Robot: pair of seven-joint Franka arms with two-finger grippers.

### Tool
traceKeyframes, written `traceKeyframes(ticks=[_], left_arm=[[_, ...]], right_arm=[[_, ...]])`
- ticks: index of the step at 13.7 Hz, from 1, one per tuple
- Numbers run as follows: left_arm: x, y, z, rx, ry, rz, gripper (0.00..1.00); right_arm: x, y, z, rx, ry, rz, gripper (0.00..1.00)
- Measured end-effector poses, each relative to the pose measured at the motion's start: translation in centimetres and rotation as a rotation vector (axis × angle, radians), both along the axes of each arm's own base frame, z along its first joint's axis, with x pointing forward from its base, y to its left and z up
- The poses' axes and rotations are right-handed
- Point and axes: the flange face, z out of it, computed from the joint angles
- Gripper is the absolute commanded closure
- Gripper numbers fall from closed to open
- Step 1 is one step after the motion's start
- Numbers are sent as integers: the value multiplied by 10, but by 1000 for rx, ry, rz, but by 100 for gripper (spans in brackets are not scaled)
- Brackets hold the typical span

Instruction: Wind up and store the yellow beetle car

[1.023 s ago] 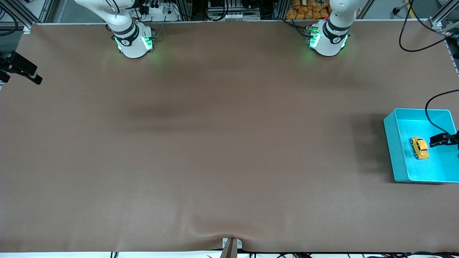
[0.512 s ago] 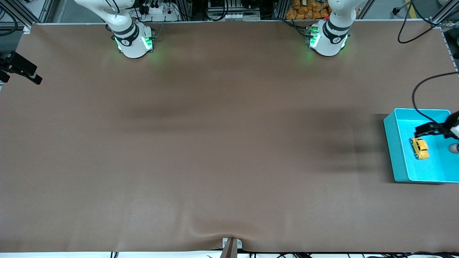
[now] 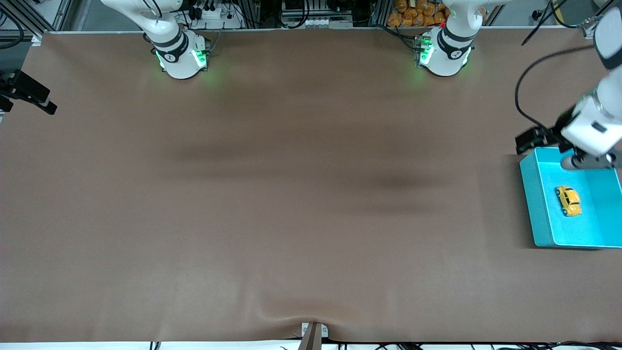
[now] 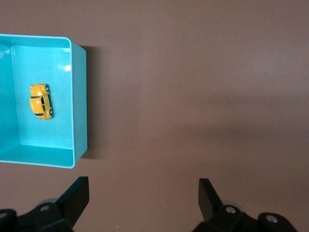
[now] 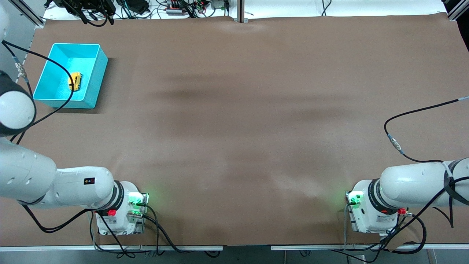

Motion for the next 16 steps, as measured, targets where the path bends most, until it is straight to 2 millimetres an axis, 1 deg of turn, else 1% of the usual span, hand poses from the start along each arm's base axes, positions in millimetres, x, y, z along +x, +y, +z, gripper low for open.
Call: traceKeyframes(ticks=[2, 3, 6, 9, 11, 14, 16], left_arm=[[-19, -12, 23, 2, -2, -20, 0], [-26, -17, 30, 4, -1, -29, 0], [-39, -28, 39, 8, 30, -66, 0], [-42, -28, 59, -6, 18, -81, 0], [-41, -25, 69, -43, 1, -69, 0], [-39, -14, 80, -60, -20, -47, 0], [-39, -14, 82, -61, -22, -46, 0]], right_arm=[[0, 0, 0, 0, 0, 0, 0], [0, 0, 0, 0, 0, 0, 0], [0, 0, 0, 0, 0, 0, 0], [0, -1, 0, -1, 0, -1, 0], [0, -1, 0, -1, 1, -2, 0], [-1, -3, -1, -1, 9, -5, 0], [-2, -6, -1, -1, 14, -11, 0]])
